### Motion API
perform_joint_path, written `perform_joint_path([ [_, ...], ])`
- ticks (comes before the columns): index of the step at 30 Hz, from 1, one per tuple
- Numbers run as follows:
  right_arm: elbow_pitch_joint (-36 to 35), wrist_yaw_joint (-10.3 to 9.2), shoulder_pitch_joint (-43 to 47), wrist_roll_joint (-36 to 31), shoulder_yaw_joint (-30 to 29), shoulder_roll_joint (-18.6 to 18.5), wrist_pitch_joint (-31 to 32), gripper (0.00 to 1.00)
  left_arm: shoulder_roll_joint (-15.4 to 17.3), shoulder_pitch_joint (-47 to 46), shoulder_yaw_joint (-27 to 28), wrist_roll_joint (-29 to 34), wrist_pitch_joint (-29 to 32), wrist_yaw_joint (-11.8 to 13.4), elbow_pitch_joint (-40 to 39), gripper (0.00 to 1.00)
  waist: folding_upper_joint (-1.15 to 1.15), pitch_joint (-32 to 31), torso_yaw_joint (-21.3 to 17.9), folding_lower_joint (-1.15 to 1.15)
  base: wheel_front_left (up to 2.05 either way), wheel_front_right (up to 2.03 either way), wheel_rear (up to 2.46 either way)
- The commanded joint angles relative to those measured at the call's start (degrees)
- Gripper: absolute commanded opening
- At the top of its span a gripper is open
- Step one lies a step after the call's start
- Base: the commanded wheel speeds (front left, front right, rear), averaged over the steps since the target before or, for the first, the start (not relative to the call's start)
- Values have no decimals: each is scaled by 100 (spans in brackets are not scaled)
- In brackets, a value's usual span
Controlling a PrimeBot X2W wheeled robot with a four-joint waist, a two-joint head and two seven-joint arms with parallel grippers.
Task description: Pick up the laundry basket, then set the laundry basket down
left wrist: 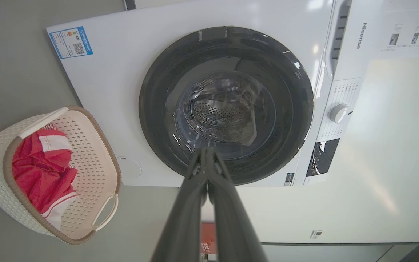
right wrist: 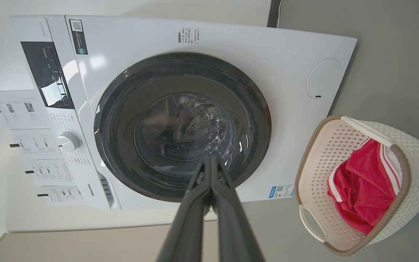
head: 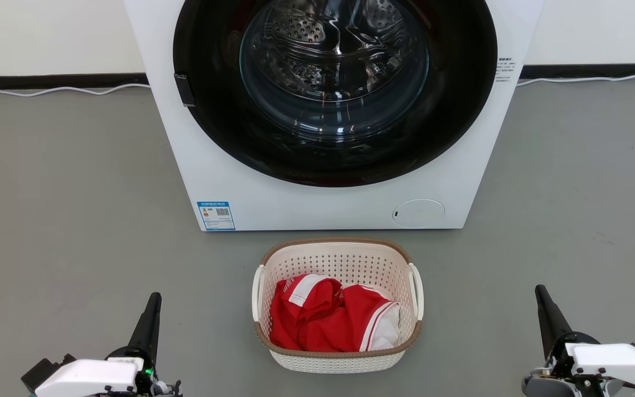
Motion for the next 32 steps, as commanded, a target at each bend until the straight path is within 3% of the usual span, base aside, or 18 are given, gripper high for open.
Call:
perform_joint_path([
  [1, -224, 39, -305, 183, 98, -68, 81, 0, 72, -346, 171, -157, 61, -58, -185, 0, 0, 1, -1, 0, 0, 0, 0],
  [9, -285, 42, -343, 719, 92, -71, 203, 0, 80, -413, 194, -622, 186, -85, -212, 0, 0, 5, -7, 0, 0, 0, 0],
  [32, -285, 42, -343, 719, 92, -71, 203, 0, 80, -413, 194, -623, 185, -85, -213, 0, 0, 5, -7, 0, 0, 0, 0],
])
